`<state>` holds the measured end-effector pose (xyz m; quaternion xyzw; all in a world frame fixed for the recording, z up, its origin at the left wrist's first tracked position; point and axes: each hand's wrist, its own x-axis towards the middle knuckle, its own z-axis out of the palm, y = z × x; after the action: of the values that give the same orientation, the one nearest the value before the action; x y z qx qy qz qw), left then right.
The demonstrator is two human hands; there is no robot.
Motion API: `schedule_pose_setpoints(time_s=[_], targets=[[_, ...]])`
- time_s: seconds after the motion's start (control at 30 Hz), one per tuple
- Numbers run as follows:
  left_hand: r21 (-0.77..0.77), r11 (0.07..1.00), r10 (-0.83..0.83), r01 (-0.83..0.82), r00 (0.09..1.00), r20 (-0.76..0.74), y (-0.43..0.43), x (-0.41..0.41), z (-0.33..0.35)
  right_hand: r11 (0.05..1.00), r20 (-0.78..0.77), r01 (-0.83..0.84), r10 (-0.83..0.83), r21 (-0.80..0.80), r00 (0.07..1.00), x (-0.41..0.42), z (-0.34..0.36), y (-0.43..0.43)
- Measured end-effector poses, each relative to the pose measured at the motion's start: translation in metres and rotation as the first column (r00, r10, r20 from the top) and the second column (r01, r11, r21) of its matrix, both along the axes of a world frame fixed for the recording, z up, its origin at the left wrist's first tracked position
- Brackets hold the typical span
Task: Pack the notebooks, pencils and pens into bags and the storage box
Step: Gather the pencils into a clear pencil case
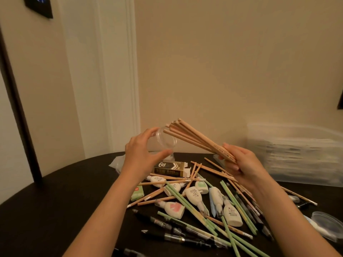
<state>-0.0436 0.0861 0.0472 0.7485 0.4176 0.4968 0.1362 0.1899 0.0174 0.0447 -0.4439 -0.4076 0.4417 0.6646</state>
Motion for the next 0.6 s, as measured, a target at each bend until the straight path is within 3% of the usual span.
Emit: schedule_pose_setpoints(time_s=[0.3,0.43,0.6], targets=[[-0.053,0.983,-0.181,0.175,0.97,-0.16,0.004,0.002,0.005,0.994,0.193,0.017,0.004,-0.107,0.981,0.033,0.01,-0.002],[-0.129,0.969,-0.237,0.211,0.944,-0.228,0.004,0.001,0.005,0.984,0.341,0.16,-0.125,-0.077,0.932,0.035,0.012,-0.005],[-0.197,0.957,-0.269,0.211,0.9,-0.342,0.0,0.003,0.006,0.955,0.403,0.295,-0.283,0.034,0.87,0.033,0.011,-0.004]])
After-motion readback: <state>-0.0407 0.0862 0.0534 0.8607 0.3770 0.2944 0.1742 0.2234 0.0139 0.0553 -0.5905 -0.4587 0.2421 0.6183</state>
